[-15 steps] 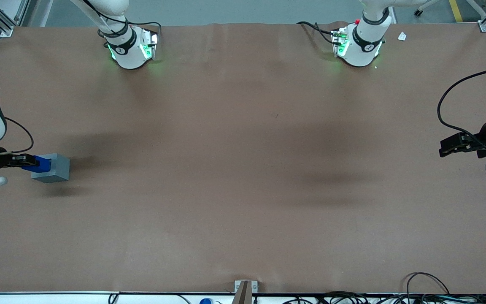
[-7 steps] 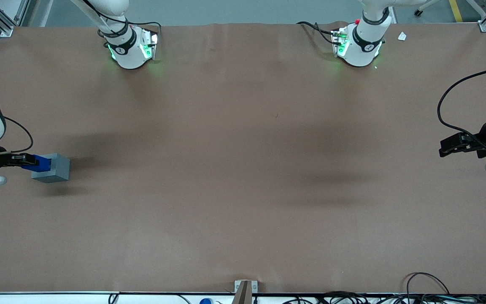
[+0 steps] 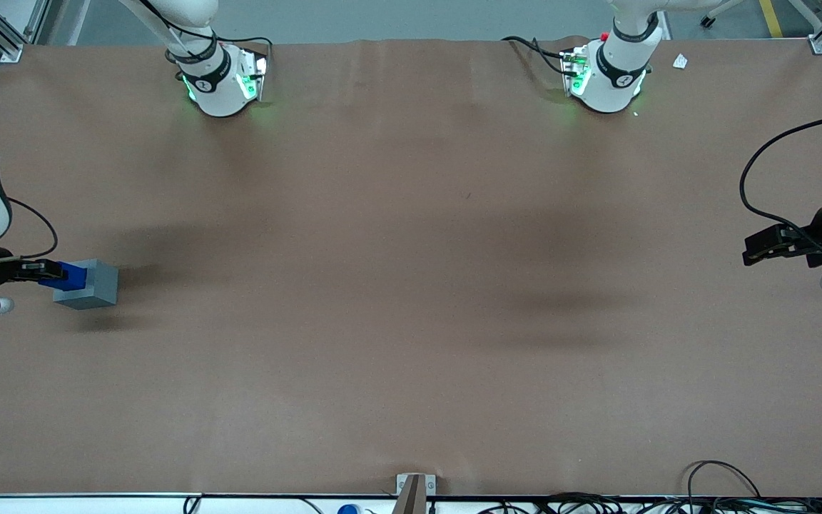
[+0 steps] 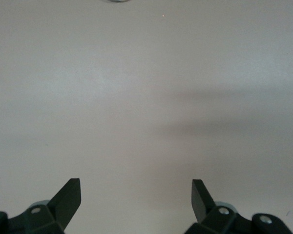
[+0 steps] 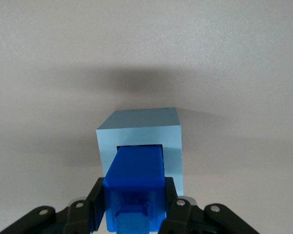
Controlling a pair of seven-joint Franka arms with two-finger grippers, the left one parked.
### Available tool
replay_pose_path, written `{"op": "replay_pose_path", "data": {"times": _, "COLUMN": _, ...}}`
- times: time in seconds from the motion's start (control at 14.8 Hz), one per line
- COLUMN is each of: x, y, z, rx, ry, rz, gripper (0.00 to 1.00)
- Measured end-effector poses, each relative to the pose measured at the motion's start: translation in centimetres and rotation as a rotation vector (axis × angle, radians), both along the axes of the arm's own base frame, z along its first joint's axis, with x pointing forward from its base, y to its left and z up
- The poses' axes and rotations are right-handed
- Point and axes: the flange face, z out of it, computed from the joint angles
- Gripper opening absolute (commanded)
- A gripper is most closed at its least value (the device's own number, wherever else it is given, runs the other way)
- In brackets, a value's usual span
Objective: Insert blue part into gray base with right arm
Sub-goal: 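Lower the blue block into the gray base's hole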
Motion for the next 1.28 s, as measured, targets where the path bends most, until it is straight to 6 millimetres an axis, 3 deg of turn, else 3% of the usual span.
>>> {"op": "replay_pose_path", "data": {"times": 0.47, "x": 0.10, "y": -0.02, "z": -0.72, "rx": 0.001, "ry": 0.000, "rz": 0.000, "gripper": 0.02}}
{"op": "replay_pose_path", "data": {"times": 0.61, "x": 0.13, "y": -0.03, "z": -0.86, "rx": 0.001, "ry": -0.001, "rz": 0.000, "gripper": 0.07}}
{"op": "replay_pose_path", "data": {"times": 0.94, "x": 0.20, "y": 0.11, "z": -0.86, "rx": 0.001, "ry": -0.002, "rz": 0.003, "gripper": 0.96}}
{"op": "replay_pose_path", "data": {"times": 1.28, "x": 0.40, "y": 0.33, "z": -0.77, "rx": 0.000, "ry": -0.010, "rz": 0.007, "gripper": 1.00}}
